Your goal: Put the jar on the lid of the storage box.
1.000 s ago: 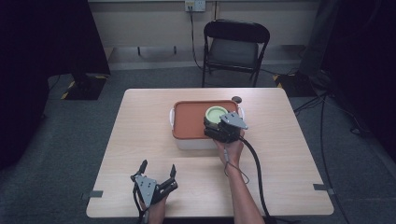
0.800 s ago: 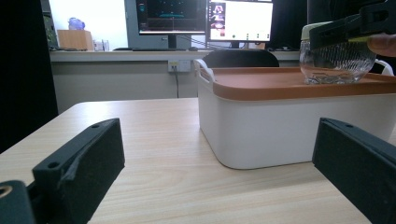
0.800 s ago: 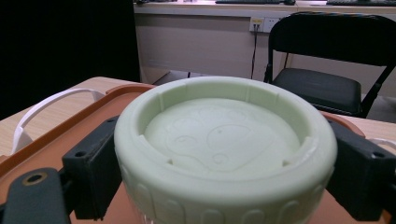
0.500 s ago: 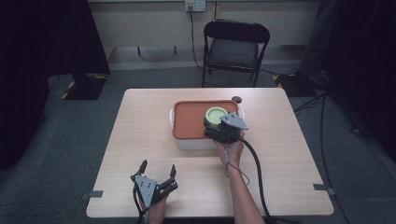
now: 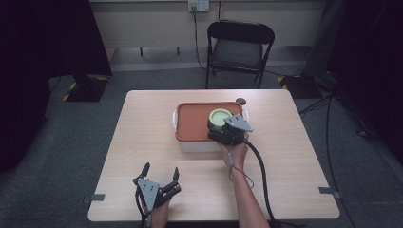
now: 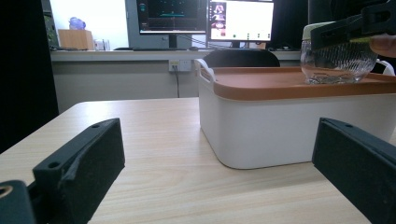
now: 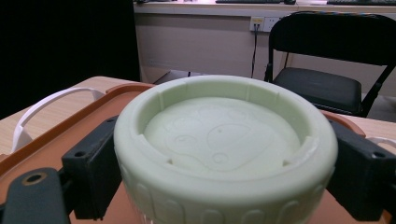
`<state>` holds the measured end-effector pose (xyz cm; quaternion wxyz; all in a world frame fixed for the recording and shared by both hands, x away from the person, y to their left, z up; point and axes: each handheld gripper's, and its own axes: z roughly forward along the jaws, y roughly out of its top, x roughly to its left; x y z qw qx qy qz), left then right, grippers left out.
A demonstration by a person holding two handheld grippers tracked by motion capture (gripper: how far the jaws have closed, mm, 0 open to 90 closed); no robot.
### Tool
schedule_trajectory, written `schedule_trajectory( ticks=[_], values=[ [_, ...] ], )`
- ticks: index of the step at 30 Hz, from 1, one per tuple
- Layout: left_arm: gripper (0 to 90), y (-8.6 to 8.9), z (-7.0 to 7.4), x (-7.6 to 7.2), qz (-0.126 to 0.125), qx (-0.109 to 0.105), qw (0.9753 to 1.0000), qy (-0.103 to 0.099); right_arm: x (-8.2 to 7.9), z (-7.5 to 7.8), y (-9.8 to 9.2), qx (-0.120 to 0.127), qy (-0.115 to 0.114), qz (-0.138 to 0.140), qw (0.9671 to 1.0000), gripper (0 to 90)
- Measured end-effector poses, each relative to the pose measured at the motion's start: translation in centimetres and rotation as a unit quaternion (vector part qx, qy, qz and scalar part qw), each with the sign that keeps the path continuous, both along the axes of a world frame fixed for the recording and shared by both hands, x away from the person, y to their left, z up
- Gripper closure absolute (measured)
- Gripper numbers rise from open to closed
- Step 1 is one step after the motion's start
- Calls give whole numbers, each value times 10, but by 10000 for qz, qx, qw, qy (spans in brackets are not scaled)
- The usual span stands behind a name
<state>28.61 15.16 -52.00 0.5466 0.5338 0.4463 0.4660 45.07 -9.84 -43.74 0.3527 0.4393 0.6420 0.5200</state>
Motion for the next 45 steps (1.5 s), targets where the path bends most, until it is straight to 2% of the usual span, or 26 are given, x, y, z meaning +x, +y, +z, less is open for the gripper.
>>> schedule_trajectory(
  ticks=[19, 23, 25, 30, 45],
  values=[
    [21, 0, 0, 0, 10, 0, 10000, 0, 2, 0, 2, 50, 52, -66, 10000, 102],
    [21, 0, 0, 0, 10, -1, 10000, 2, 2, 0, 1, 47, 33, -61, 10000, 70],
    [21, 0, 0, 0, 10, -1, 10000, 3, 4, -1, 1, 93, 4, -32, 10000, 0],
    [21, 0, 0, 0, 9, 0, 10000, -1, 5, -1, 0, 168, -7, -97, 9998, 0],
    [21, 0, 0, 0, 9, 0, 10000, -2, 1, 8, -2, 360, -128, 158, 9991, 0]
  ],
)
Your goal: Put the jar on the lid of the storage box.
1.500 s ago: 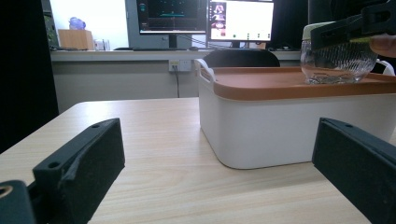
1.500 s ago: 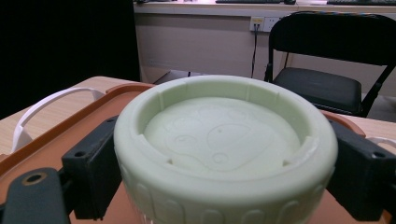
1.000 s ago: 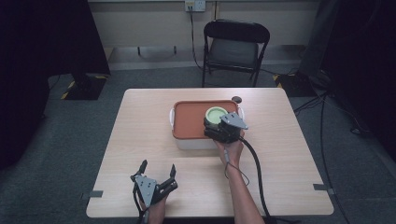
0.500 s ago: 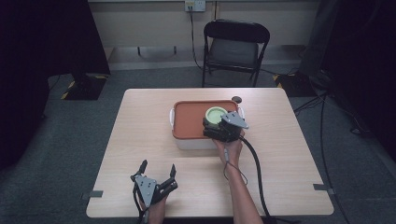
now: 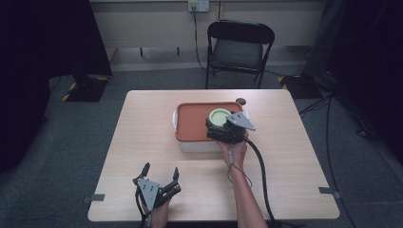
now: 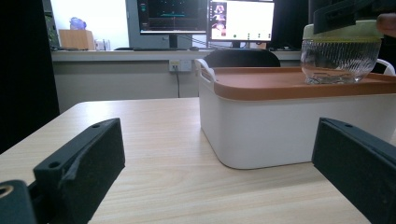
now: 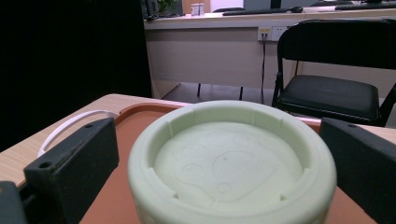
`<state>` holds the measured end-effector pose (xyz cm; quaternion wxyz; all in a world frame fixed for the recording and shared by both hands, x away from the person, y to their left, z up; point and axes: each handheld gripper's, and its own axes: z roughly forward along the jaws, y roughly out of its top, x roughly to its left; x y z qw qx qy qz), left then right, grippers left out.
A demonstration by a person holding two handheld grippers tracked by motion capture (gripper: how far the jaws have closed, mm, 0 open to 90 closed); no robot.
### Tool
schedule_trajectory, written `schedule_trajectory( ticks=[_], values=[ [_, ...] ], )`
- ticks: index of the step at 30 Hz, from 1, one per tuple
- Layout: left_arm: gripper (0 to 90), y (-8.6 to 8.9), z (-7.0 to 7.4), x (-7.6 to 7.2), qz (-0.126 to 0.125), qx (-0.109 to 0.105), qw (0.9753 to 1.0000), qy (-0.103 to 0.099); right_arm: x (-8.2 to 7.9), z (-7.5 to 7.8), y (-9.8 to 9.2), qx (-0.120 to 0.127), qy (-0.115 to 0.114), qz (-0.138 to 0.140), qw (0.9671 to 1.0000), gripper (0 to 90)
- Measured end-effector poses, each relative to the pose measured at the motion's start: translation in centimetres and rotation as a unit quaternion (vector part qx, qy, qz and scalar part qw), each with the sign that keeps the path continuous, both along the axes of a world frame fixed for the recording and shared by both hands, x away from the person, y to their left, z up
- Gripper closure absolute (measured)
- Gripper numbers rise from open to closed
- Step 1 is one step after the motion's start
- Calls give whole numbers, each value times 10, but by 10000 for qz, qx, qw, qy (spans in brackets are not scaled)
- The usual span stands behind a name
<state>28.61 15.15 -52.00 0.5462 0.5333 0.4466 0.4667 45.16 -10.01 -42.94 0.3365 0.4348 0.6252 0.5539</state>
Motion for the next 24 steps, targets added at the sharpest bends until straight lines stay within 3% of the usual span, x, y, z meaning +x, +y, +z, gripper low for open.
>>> schedule_trajectory(
  ticks=[6, 24],
  values=[
    [21, 0, 0, 0, 0, 2, 10000, -3, -6, 7, -1, -40, -227, -2, 9997, 16],
    [21, 0, 0, 0, 0, 2, 10000, -1, -16, 12, -9, 109, -490, -187, 9986, 0]
  ],
)
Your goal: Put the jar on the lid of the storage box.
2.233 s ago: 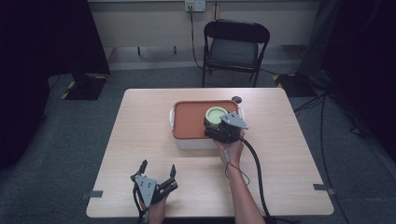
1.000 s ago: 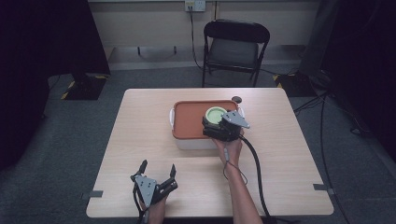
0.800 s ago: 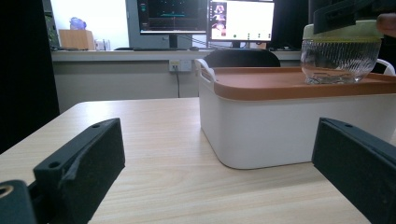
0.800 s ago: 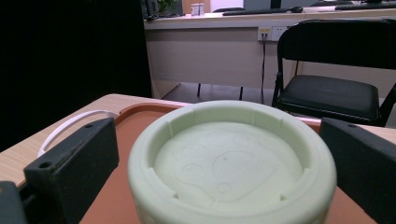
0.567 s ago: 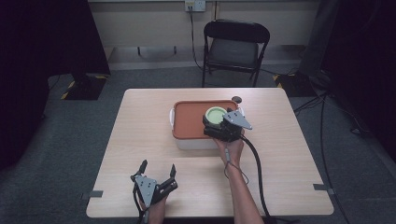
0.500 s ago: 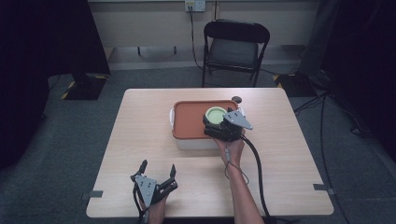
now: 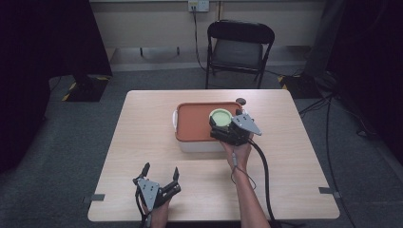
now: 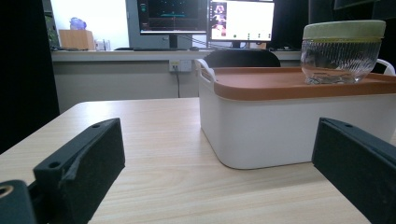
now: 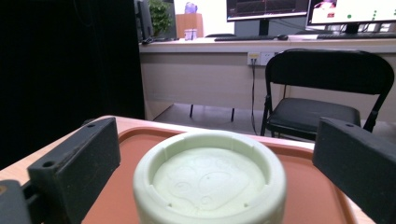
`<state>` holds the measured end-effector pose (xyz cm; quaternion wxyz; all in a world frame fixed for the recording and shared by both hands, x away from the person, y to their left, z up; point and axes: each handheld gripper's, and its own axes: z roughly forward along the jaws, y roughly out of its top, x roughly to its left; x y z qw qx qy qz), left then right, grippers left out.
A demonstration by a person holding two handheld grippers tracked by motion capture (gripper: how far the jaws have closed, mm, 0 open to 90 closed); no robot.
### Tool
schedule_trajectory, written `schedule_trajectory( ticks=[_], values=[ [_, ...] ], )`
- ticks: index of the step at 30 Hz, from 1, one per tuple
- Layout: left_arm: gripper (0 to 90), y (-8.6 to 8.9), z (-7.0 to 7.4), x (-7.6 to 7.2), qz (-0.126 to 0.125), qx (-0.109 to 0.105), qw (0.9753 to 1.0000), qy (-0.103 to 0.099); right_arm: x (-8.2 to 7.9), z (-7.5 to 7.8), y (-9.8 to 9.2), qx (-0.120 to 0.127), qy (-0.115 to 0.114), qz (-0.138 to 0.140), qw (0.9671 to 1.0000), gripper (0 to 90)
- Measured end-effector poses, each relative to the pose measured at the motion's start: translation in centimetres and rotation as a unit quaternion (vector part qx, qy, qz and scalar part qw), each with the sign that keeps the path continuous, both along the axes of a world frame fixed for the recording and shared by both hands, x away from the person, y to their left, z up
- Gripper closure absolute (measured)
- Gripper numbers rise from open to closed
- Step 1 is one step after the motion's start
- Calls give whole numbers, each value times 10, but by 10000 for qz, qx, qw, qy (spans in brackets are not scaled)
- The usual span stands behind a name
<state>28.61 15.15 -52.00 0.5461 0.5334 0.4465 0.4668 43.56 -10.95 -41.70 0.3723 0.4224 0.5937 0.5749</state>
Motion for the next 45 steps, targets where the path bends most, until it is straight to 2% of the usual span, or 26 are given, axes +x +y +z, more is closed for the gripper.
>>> schedule_trajectory(
  ticks=[6, 12, 22, 27, 39, 42, 45],
  values=[
    [21, 0, 0, 0, 1, 0, 10000, -1, -2, 2, -2, 50, -74, -15, 10000, 0],
    [21, 0, 0, 0, 2, -1, 10000, -2, -3, 2, -2, 101, -6, -18, 9999, 0],
    [21, 0, 0, 0, 1, -1, 10000, -4, -10, 5, -4, -29, -86, -127, 9999, 0],
    [21, 0, 0, 0, 2, 1, 10000, -3, -15, 4, -6, 44, -75, -89, 9999, 0],
    [21, 0, 0, 0, 9, 0, 10000, -2, -21, 3, -13, 46, -146, -197, 9997, 0],
    [21, 0, 0, 0, 9, 1, 10000, -2, -23, 1, -14, -42, -141, -281, 9995, 0],
    [21, 0, 0, 0, 8, -1, 10000, -4, -24, 0, -16, -6, -168, -356, 9992, 0]
  ],
)
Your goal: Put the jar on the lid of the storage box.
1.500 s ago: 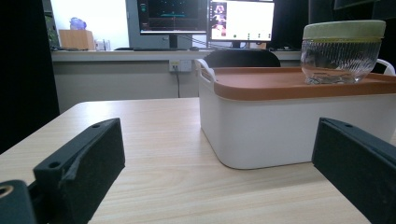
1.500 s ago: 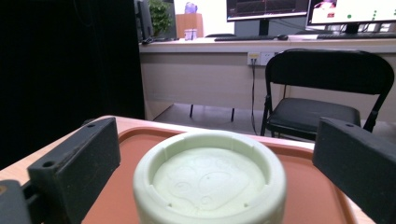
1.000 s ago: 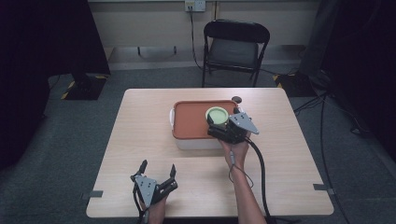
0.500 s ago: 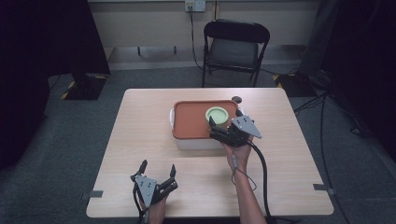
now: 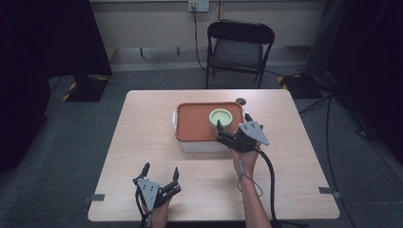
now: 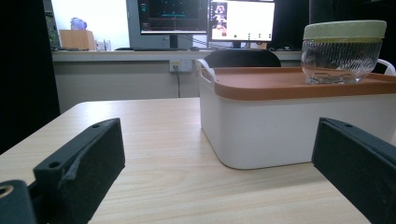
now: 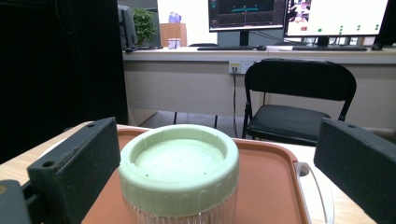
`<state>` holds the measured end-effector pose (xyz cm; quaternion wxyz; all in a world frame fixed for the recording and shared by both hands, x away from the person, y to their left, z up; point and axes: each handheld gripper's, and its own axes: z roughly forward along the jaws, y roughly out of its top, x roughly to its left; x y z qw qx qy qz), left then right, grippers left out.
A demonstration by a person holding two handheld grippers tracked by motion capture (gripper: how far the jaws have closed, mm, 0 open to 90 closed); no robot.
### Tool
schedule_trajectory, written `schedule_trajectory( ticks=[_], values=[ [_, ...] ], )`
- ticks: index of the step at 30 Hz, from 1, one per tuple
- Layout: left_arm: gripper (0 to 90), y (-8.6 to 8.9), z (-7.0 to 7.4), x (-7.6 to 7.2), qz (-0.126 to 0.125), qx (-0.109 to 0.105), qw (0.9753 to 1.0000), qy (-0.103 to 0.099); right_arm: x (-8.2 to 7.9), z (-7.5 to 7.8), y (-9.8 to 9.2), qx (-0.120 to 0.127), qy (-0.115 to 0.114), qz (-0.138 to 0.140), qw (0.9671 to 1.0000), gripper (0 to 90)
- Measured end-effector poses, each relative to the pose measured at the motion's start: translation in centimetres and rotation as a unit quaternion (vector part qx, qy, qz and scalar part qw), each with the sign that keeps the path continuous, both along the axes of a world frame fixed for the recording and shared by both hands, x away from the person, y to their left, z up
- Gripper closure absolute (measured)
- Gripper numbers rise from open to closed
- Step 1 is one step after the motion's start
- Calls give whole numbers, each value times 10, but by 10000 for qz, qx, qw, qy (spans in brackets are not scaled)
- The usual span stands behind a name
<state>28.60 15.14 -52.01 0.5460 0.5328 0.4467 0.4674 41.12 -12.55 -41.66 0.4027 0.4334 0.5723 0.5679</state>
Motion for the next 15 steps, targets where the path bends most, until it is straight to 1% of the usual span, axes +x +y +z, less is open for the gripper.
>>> schedule_trajectory(
  ticks=[1, 5, 10, 15],
  values=[
    [21, 0, 0, 0, 0, 2, 10000, 2, 0, 0, 0, 12, 22, 22, 10000, 0],
    [21, 0, 0, 0, 2, 2, 10000, 4, -4, 0, -1, -34, -25, 20, 10000, 0],
    [24, 0, 0, 0, 9, 1, 10000, 8, -4, -3, -2, -168, -55, -80, 9998, 0],
    [24, 0, 0, 0, 9, 1, 10000, 7, -7, -6, -2, -129, -104, -93, 9998, 0]
  ],
)
